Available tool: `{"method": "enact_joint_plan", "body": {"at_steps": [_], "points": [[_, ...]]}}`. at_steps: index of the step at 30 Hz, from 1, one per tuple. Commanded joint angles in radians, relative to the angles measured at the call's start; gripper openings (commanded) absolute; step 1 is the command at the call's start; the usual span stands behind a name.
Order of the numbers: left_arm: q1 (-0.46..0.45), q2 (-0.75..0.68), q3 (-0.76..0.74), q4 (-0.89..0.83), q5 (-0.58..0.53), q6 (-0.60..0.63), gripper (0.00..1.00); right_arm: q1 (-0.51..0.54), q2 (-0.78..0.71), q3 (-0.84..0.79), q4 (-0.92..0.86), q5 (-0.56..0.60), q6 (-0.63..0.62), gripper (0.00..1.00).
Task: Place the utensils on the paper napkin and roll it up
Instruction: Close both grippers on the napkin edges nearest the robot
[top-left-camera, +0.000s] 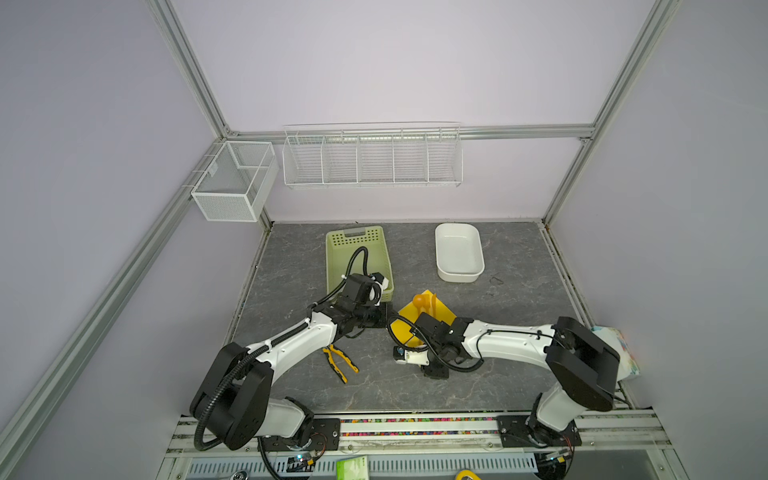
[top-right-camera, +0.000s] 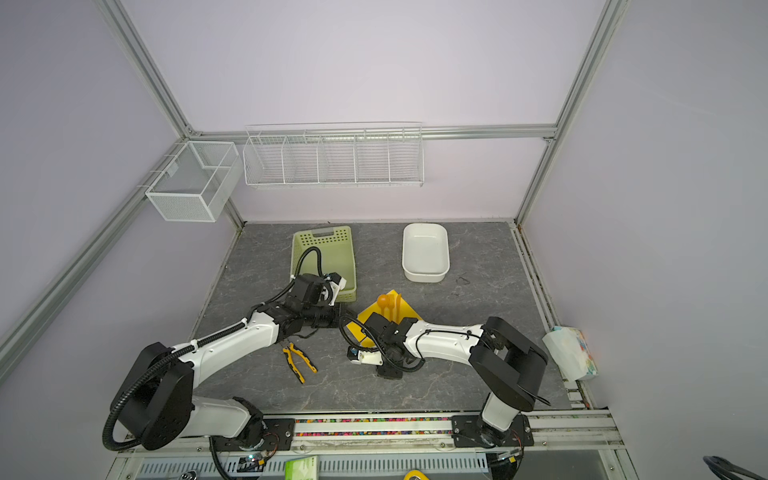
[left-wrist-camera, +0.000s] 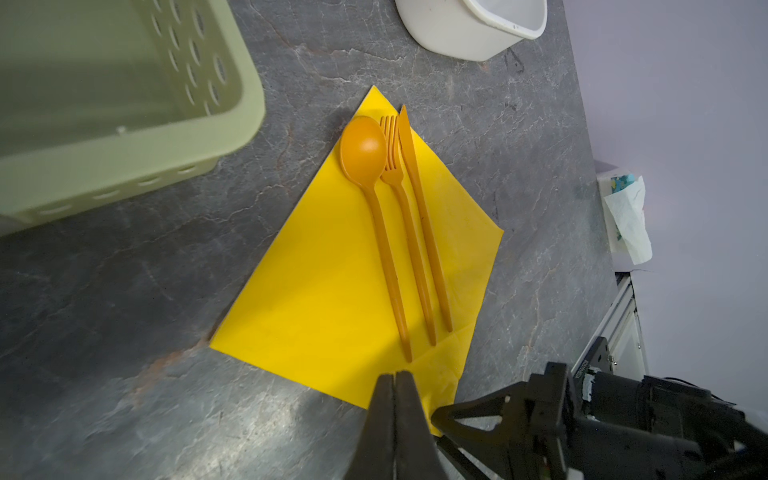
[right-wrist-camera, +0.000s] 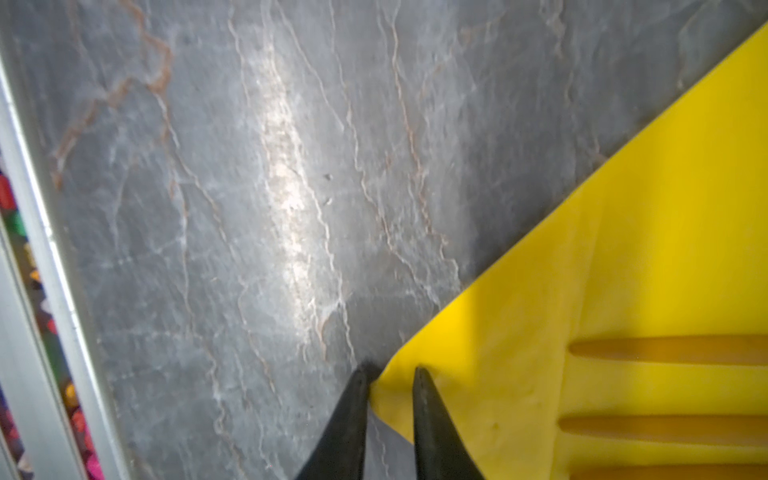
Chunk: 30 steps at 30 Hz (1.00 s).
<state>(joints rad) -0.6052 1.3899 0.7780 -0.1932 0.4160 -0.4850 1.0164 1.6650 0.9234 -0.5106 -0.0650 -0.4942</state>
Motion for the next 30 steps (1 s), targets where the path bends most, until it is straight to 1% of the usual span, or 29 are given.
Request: {"method": "enact_joint_plan", "body": {"at_steps": [1, 5, 17, 22, 30], "points": [[-0.002, -0.006, 0.026, -0.010, -0.013, 0.015, 0.00, 0.005, 0.016, 0.003, -0.037, -0.007, -0.023, 0.18], [-0.002, -0.001, 0.025, -0.007, -0.006, 0.016, 0.00, 0.005, -0.013, 0.009, -0.035, -0.011, -0.023, 0.14], [-0.003, 0.003, 0.015, 0.014, 0.012, 0.011, 0.00, -0.001, -0.097, 0.040, -0.070, 0.004, -0.036, 0.12], [-0.002, -0.007, -0.004, 0.018, 0.023, -0.001, 0.00, -0.017, -0.103, 0.058, -0.077, 0.001, -0.042, 0.11], [-0.004, -0.055, -0.092, 0.076, 0.079, -0.043, 0.00, -0.060, -0.084, 0.083, -0.075, -0.006, -0.053, 0.11]]}}
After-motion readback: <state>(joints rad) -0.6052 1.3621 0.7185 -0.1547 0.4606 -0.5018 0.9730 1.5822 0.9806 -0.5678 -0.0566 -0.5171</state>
